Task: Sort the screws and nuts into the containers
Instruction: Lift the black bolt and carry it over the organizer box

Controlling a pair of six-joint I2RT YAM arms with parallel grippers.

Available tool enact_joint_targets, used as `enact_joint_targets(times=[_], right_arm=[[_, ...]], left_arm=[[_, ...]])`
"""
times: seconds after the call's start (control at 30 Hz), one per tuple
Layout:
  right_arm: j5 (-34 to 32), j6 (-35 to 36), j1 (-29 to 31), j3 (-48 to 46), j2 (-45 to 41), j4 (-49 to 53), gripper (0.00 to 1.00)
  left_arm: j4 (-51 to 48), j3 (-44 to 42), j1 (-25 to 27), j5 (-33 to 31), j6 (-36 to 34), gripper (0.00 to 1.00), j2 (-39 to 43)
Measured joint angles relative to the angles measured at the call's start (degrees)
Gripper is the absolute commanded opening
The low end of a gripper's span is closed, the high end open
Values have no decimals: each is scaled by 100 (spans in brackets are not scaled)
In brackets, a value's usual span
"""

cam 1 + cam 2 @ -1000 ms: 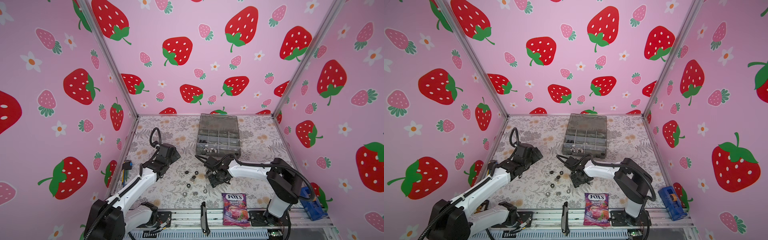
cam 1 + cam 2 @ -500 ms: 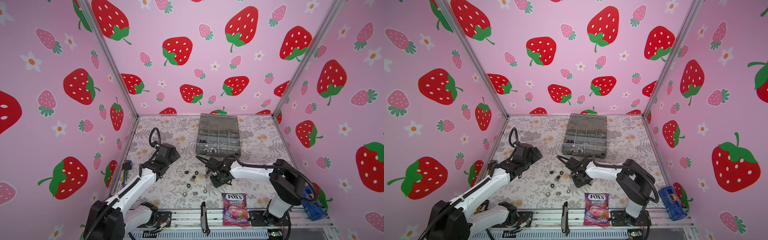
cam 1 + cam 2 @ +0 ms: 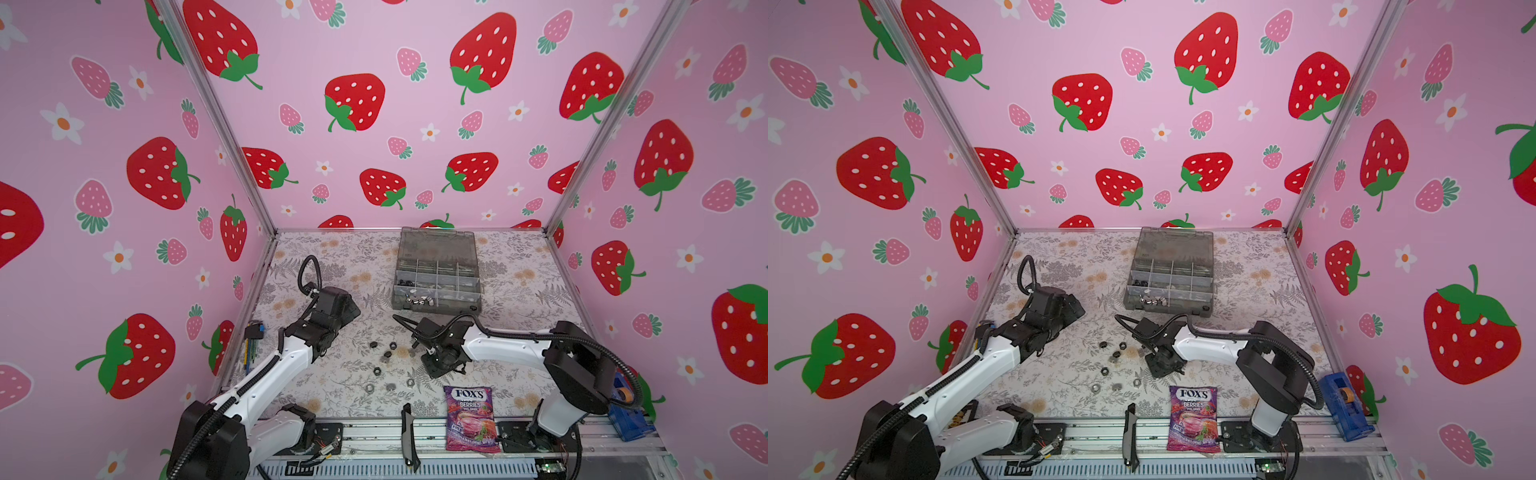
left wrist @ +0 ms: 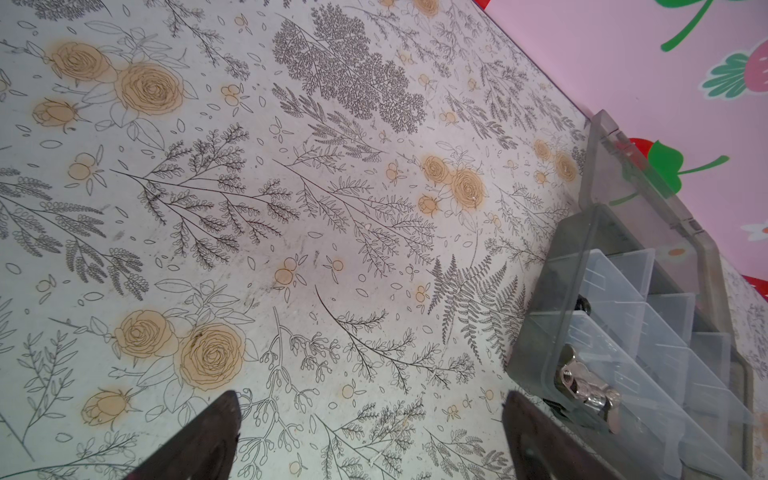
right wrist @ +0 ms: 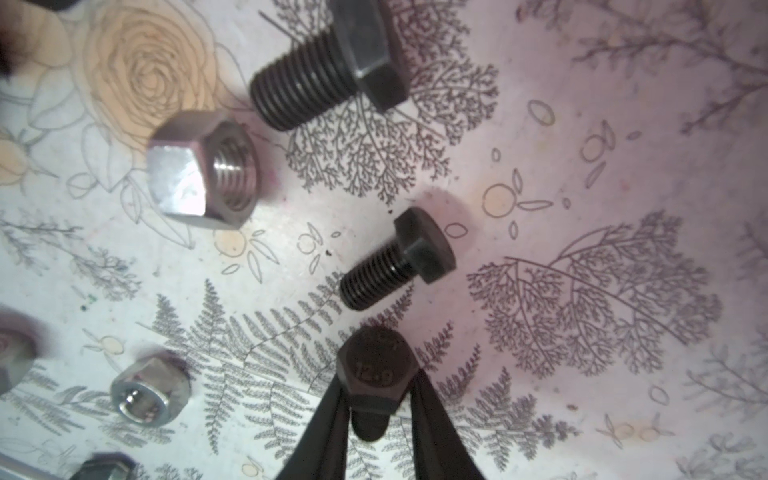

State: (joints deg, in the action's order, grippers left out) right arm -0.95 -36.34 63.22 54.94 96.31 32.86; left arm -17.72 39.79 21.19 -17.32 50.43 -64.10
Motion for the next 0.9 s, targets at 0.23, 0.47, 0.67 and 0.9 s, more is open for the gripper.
enact_joint_targets(times=[0.23,0.47,0.67,0.9], right_arm=[[-114,-46,15,22,4,20,0],[-299,-39,-221,140,-28,251,0],[-538,94,-970,485,-588,442,0],[-658,525,-2159,944,-901,313,0]], left_arm=[[0,0,0,0,-2,99,0],[63,0,-9,15,-37,99,0],[127,0,-9,44,-114,99,11],[258,-76,-9,61,-225,99,212]])
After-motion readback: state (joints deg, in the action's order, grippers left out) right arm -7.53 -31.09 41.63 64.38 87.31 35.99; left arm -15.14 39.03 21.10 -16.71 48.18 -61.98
